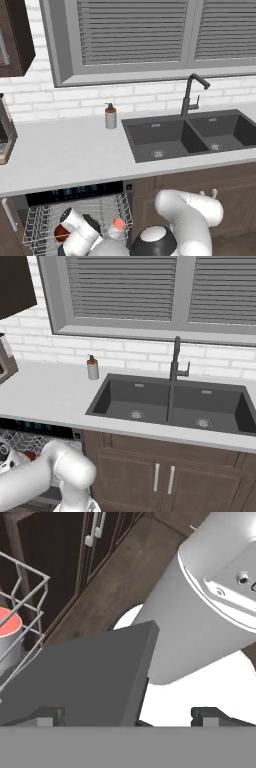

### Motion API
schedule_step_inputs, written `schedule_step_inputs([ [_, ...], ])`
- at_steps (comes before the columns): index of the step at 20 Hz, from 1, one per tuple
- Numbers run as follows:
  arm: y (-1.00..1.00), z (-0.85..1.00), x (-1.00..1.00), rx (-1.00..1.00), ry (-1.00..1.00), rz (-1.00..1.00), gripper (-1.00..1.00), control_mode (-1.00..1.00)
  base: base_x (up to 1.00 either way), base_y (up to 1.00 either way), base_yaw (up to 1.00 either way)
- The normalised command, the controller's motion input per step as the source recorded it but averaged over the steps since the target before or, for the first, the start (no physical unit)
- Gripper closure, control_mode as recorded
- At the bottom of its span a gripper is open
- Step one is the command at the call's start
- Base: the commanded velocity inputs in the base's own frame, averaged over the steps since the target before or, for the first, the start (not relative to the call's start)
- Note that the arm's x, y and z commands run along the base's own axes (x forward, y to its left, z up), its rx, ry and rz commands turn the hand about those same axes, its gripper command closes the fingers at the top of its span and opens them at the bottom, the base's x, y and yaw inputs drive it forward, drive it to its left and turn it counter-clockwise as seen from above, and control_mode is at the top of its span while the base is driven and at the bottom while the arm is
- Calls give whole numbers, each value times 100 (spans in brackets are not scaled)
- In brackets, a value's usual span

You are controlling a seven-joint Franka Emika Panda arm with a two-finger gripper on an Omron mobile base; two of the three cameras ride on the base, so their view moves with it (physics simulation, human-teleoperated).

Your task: Pick up the cup and bowl from the counter, place them in the dishwasher, and close the dishwasher door.

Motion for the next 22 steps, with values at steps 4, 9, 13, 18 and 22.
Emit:
schedule_step_inputs([
  [4, 1, -34, 2, -23, 0, -12, -100, -100, 0, 0, 0],
  [9, 0, -29, 0, -21, -4, -4, -100, -100, 0, 0, 0],
  [13, 0, -19, 0, -6, -17, 1, -100, -100, 0, 0, 0],
  [18, 0, -15, 0, 0, -20, 7, -100, -100, 0, 0, 0],
  [22, 0, -15, 2, 4, -16, 12, -100, -100, 0, 0, 0],
])
